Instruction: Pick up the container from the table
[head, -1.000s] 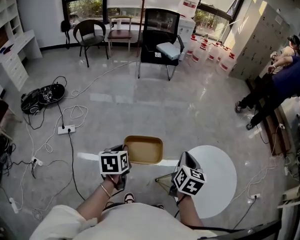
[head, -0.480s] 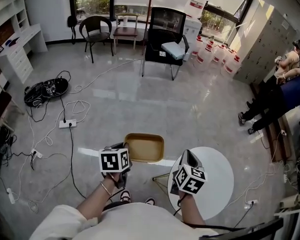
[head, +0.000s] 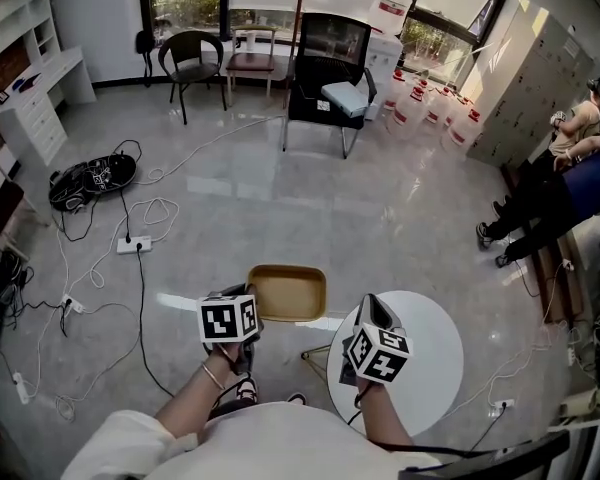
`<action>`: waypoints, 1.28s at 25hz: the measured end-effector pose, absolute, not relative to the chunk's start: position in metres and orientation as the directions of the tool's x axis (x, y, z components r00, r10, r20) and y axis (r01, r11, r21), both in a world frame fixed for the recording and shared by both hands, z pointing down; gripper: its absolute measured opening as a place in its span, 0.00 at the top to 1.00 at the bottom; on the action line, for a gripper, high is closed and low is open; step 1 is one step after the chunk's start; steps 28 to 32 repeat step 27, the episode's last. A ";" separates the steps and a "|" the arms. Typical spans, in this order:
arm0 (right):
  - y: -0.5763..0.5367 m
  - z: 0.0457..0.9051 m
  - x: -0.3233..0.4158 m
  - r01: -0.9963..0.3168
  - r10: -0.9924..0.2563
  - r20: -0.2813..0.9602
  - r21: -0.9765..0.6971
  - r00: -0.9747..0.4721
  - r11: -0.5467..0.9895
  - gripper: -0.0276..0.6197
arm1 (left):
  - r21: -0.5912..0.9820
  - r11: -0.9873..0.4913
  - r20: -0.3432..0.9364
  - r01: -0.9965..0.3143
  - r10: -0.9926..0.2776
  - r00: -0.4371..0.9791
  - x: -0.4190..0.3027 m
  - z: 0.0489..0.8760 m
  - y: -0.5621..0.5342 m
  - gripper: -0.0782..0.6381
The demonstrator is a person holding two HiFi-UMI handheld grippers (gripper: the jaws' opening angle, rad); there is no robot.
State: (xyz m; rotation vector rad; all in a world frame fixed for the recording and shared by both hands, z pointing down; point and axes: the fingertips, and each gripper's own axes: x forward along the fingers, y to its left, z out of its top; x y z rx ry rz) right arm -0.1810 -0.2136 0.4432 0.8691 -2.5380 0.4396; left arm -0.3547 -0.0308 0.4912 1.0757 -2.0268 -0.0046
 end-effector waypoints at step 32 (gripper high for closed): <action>-0.200 0.435 -0.171 -0.624 -0.507 0.482 -0.111 -0.715 0.774 0.92 | 0.343 0.625 0.663 -0.701 -0.690 -0.290 -0.340 0.489 -0.023 0.84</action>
